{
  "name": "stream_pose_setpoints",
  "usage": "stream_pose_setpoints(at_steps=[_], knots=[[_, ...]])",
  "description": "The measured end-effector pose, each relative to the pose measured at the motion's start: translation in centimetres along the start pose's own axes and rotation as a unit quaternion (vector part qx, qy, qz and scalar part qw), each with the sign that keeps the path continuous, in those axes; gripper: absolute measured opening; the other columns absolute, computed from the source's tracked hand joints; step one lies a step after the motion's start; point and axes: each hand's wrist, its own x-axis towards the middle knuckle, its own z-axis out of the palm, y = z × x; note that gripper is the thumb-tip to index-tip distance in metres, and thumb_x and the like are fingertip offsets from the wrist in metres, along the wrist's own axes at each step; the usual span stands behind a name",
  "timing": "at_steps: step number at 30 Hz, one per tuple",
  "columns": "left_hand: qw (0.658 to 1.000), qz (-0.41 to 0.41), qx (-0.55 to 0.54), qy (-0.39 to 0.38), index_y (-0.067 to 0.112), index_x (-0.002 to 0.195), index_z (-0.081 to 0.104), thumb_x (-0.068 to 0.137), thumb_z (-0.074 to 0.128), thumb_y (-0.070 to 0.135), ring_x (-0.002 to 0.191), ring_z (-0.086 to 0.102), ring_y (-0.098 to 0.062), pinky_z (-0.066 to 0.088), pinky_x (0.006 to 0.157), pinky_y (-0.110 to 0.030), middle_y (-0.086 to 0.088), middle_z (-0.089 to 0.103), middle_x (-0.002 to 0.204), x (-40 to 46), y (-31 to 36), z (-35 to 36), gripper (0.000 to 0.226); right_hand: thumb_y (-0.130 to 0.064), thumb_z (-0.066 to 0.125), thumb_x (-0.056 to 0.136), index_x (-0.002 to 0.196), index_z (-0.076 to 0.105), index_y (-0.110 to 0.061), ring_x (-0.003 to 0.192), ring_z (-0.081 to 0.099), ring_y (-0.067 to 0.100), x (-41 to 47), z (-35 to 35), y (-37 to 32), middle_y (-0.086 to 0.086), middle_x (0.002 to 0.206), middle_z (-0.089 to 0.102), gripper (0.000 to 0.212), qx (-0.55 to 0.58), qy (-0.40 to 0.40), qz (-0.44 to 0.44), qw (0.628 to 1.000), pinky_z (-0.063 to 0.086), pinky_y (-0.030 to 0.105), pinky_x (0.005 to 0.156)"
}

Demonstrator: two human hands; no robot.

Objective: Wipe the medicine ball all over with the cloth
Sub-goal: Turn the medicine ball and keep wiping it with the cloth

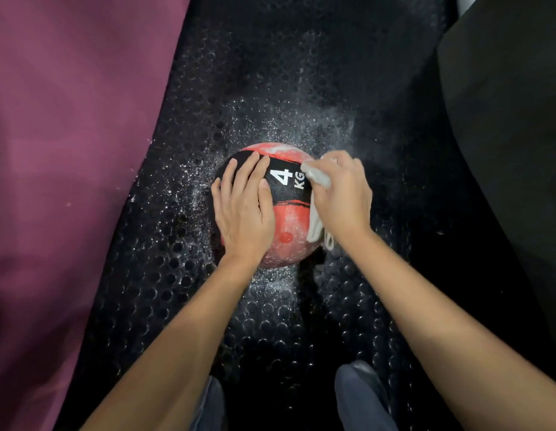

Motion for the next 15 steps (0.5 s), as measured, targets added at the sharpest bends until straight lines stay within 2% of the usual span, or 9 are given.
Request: stream_pose_setpoints(at_steps=[4, 8, 12, 15], knots=[[1.0, -0.02, 0.018, -0.012, 0.021, 0.135, 0.055, 0.098, 0.025, 0.028, 0.138, 0.037, -0.022, 0.027, 0.114, -0.051, 0.006, 0.051, 0.143, 1.0, 0.0, -0.6, 0.049, 0.0, 0.063, 0.077, 0.107, 0.07, -0.023, 0.096, 0.049, 0.02, -3.1, 0.7, -0.2, -0.002, 0.111, 0.059, 0.039, 0.018, 0.019, -0.085, 0.996, 0.038, 0.026, 0.06], [0.999, -0.043, -0.006, -0.009, 0.016, 0.131, 0.056, 0.098, 0.027, 0.027, 0.122, 0.044, -0.021, 0.037, 0.104, -0.046, 0.0, 0.054, 0.131, 2.2, 0.4, -1.2, 0.046, 0.003, 0.066, 0.071, 0.102, 0.071, -0.023, 0.093, 0.044, 0.016, -3.0, 0.9, -1.0, 0.0, 0.107, 0.06, 0.041, 0.021, 0.015, -0.098, 0.995, 0.036, 0.025, 0.056], [0.999, -0.05, 0.004, -0.008, 0.017, 0.135, 0.055, 0.098, 0.02, 0.029, 0.135, 0.041, -0.021, 0.029, 0.112, -0.049, 0.003, 0.053, 0.139, 1.6, -0.6, -1.1, 0.053, 0.001, 0.065, 0.074, 0.098, 0.072, -0.023, 0.093, 0.052, 0.022, -2.8, 0.4, -2.2, 0.002, 0.105, 0.062, 0.035, -0.018, 0.008, -0.134, 0.991, 0.035, 0.024, 0.056], [0.999, -0.049, 0.017, -0.007, 0.015, 0.136, 0.054, 0.097, 0.017, 0.029, 0.138, 0.038, -0.021, 0.024, 0.116, -0.046, 0.003, 0.051, 0.143, 0.7, -0.3, -1.1, 0.055, -0.008, 0.057, 0.086, 0.106, 0.069, -0.024, 0.101, 0.048, 0.025, -0.4, 0.1, -4.9, 0.002, 0.113, 0.057, 0.029, -0.076, -0.036, -0.13, 0.988, 0.032, 0.028, 0.062]])
